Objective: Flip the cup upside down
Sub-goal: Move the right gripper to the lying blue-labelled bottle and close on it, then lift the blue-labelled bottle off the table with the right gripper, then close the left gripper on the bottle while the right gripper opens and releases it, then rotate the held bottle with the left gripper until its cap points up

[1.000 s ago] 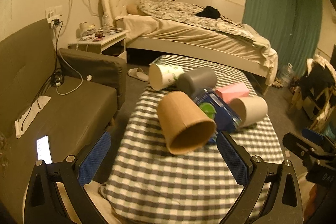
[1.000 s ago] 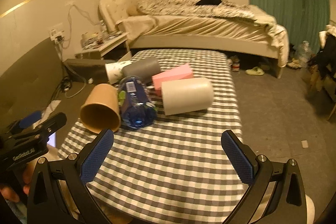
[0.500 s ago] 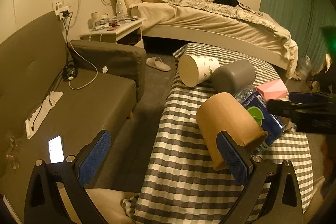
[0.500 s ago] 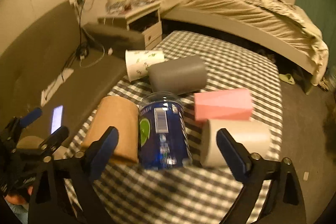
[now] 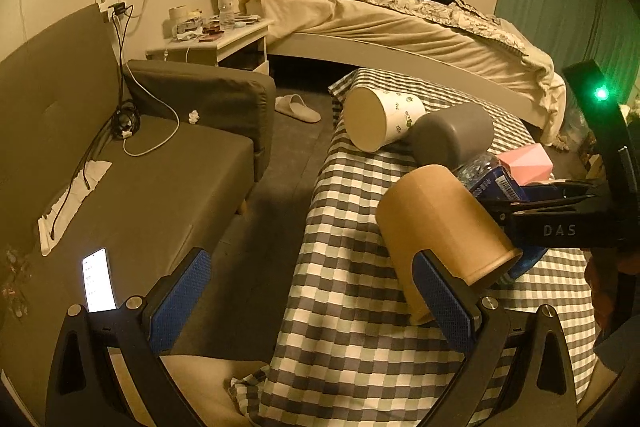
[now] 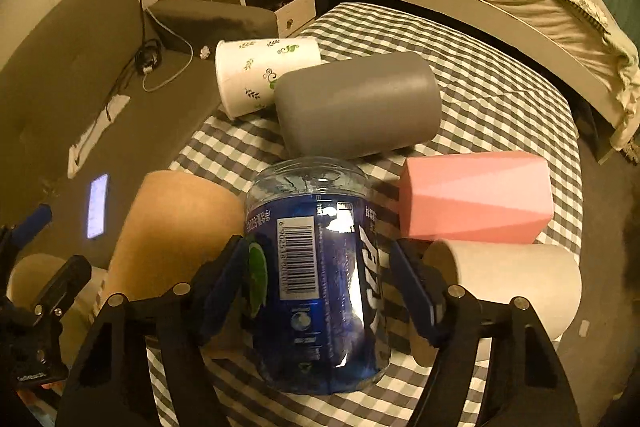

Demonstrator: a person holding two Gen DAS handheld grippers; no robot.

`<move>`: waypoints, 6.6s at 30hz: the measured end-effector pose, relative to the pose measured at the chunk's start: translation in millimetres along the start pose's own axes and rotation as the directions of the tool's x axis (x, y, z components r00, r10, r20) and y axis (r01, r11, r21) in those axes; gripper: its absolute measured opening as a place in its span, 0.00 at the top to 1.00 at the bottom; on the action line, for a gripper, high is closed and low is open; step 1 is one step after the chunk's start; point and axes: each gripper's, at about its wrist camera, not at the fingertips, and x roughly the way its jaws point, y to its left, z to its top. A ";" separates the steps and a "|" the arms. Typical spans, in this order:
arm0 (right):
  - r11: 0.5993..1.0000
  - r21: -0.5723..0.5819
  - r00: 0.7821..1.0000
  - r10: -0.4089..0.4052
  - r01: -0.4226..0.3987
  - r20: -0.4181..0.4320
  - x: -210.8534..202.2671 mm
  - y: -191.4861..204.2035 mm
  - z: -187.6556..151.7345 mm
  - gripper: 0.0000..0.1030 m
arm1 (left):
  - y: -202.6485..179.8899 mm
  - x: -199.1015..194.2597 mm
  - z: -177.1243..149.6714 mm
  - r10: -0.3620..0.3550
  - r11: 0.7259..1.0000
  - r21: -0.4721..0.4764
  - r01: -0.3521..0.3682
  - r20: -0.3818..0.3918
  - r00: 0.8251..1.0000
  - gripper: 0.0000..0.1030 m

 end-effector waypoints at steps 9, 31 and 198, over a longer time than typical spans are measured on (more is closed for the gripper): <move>0.999 -0.023 0.999 -0.038 0.037 -0.036 -2.1 9.3 3.5 0.35 | 6.0 -4.0 0.0 -0.005 0.999 -0.031 0.005 0.011 1.000 0.00; 0.908 0.385 0.986 -0.158 0.167 -0.056 -61.9 7.6 -107.5 0.35 | -7.5 -29.6 -22.8 -0.001 1.000 0.014 0.000 0.031 1.000 0.00; 0.874 0.469 0.962 -0.223 0.128 0.154 -120.5 -123.8 -191.1 0.21 | -180.6 48.7 5.9 -0.121 0.969 0.105 0.223 -0.585 0.802 0.27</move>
